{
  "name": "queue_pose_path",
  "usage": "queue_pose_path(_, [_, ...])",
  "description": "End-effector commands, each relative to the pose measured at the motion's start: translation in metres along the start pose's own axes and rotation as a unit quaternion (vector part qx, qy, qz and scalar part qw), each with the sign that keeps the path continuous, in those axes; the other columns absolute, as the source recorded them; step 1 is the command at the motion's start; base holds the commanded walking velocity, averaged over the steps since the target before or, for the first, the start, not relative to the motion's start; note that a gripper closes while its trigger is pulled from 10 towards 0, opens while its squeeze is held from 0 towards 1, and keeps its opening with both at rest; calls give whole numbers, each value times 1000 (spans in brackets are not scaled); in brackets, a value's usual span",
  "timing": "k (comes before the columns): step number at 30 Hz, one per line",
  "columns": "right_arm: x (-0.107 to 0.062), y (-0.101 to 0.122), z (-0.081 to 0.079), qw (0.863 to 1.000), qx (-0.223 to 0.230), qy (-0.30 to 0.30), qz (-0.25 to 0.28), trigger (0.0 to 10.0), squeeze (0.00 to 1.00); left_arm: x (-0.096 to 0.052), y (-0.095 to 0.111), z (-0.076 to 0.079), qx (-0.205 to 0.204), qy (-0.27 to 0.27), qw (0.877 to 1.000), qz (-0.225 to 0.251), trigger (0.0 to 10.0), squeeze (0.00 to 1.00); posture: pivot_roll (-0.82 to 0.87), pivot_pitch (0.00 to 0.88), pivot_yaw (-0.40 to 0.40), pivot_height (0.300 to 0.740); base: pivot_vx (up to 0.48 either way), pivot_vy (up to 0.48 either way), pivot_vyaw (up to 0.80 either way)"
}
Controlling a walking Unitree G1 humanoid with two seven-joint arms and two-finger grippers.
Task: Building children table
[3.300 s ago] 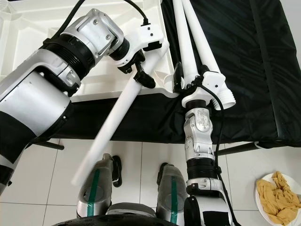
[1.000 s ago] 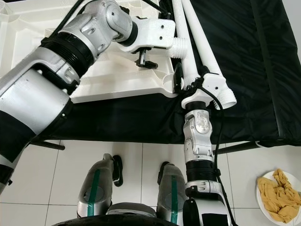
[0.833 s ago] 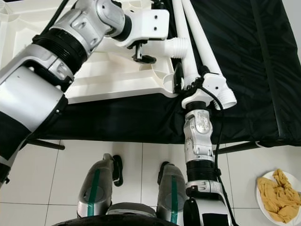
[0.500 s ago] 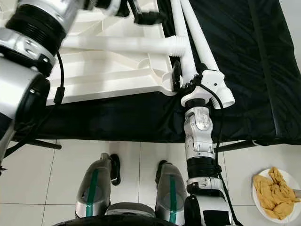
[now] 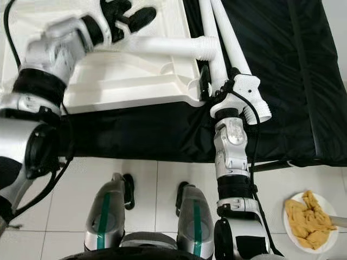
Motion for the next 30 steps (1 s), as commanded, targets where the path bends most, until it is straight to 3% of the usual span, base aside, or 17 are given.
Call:
queue_pose_path(1, [0, -5, -1, 1000, 1, 5, -15, 10000, 0, -6, -3, -2, 32, 42, 998, 21, 10000, 0, 50, 111, -26, 740, 0, 0, 0])
queue_pose_path(4, [3, -1, -1, 1000, 2, 11, -8, 10000, 0, -16, -4, -7, 33, 79, 995, 47, 10000, 0, 55, 110, -28, 740, 0, 0, 0])
queue_pose_path(12, [10, 9, 5, 1000, -9, 17, 17, 10000, 0, -33, -10, -7, 17, 116, 992, 49, 10000, 0, 63, 105, -34, 740, 0, 0, 0])
queue_pose_path(16, [11, 13, 9, 999, -15, 13, 26, 10000, 0, -38, -10, -6, 24, 121, 991, 55, 10000, 0, 63, 104, -34, 740, 0, 0, 0])
queue_pose_path(18, [15, 23, 18, 998, -33, 10, 48, 10000, 0, -49, -13, -8, 52, 146, 986, 56, 10000, 0, 66, 99, -41, 740, 0, 0, 0])
queue_pose_path(20, [15, 23, 18, 998, -33, 10, 48, 10000, 0, -49, -13, -8, 52, 146, 986, 56, 10000, 0, 66, 99, -41, 740, 0, 0, 0])
queue_pose_path(23, [20, 33, 25, 996, -47, 27, 66, 10000, 0, -63, -22, -8, 73, 173, 980, 62, 10000, 0, 62, 91, -50, 740, 0, 0, 0])
queue_pose_path(30, [17, 35, 19, 996, -34, 52, 65, 10000, 0, -73, -22, -1, 78, 178, 977, 88, 10000, 0, 63, 77, -65, 740, 0, 0, 0])
Point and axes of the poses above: a point about 5 cm out from each wrist's last joint towards the gripper, its own x axis pointing out of the wrist towards the gripper, its own y axis along the axis of the wrist's last joint, z = x × y, the point moved 1 cm from there along x, pointing out of the wrist towards the gripper, and after that the axes turned 8 degrees about -x, right-handed, at the moved point
